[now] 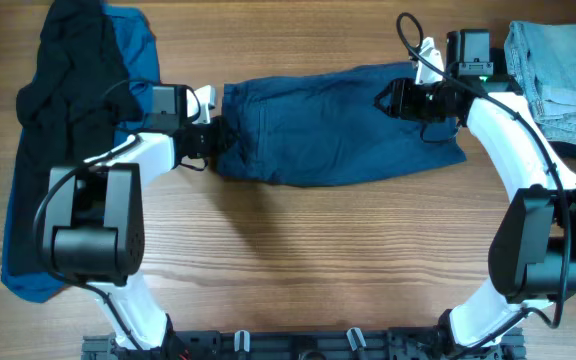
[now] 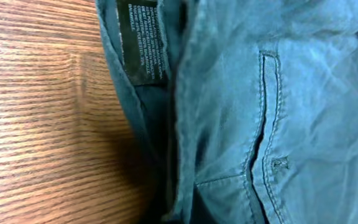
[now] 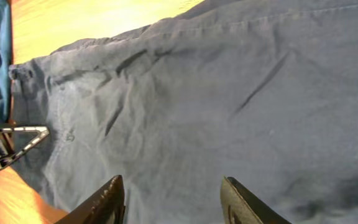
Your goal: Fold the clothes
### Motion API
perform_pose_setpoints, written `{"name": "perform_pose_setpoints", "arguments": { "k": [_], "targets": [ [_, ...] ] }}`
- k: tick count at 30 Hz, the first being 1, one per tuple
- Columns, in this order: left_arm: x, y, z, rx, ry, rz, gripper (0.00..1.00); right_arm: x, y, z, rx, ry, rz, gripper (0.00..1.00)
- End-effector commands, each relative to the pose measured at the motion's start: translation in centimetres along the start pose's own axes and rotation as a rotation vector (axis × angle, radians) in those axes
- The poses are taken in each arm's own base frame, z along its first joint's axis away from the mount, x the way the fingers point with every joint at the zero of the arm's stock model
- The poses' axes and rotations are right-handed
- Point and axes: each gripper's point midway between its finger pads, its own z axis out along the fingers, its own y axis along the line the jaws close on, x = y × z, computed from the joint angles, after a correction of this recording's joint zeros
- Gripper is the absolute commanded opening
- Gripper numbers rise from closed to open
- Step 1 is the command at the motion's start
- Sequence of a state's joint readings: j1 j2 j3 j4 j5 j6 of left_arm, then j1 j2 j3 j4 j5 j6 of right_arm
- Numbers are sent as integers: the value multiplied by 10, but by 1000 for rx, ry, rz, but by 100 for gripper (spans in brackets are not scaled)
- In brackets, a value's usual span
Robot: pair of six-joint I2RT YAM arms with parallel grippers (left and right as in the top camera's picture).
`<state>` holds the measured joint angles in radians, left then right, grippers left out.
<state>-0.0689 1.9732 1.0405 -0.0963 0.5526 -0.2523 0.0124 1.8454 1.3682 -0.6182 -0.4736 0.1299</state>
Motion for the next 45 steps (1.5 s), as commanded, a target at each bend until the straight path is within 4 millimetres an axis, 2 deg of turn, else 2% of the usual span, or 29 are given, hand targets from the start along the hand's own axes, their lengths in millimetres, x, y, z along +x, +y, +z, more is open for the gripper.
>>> {"name": "perform_pose_setpoints", "arguments": {
  "k": [1,5,9,10,11,14,18,21,23,31,34,37,41,45],
  "targets": [
    [-8,-3,-18,41,-20,-41,4,-13,5,-4,17,-42,-36,47],
    [-27,-6,-59,29,-92,-48,4,-11,4,9,14,-31,-37,44],
    [-40,-2,-88,15,-149,-60,4,-7,3,26,9,-10,-39,38],
    [-41,0,-92,9,-155,-54,4,-5,1,32,9,1,-37,31],
    [-41,6,-98,-9,-158,-63,4,0,-1,39,10,19,-31,19],
    [-41,10,-101,-18,-162,-51,4,5,-4,48,12,40,-19,5],
    [-49,19,-116,-46,-204,-66,4,9,-11,57,25,55,-12,4],
    [-54,40,-138,-143,-248,-103,4,6,-11,59,23,45,-17,4],
    [-52,44,-146,-165,-250,-98,4,1,-10,59,20,25,-2,4],
    [-52,46,-150,-184,-248,-99,4,1,-8,63,32,18,-1,4],
    [-59,33,-154,-143,-264,-75,4,2,-18,68,98,0,-10,4],
    [-66,9,-151,-117,-269,-20,4,4,-26,72,123,-23,13,4],
    [-64,-15,-138,-84,-250,39,4,14,-34,86,129,11,27,4],
    [-61,-26,-132,-69,-237,63,4,25,-43,100,137,46,60,4]
  ]
}}
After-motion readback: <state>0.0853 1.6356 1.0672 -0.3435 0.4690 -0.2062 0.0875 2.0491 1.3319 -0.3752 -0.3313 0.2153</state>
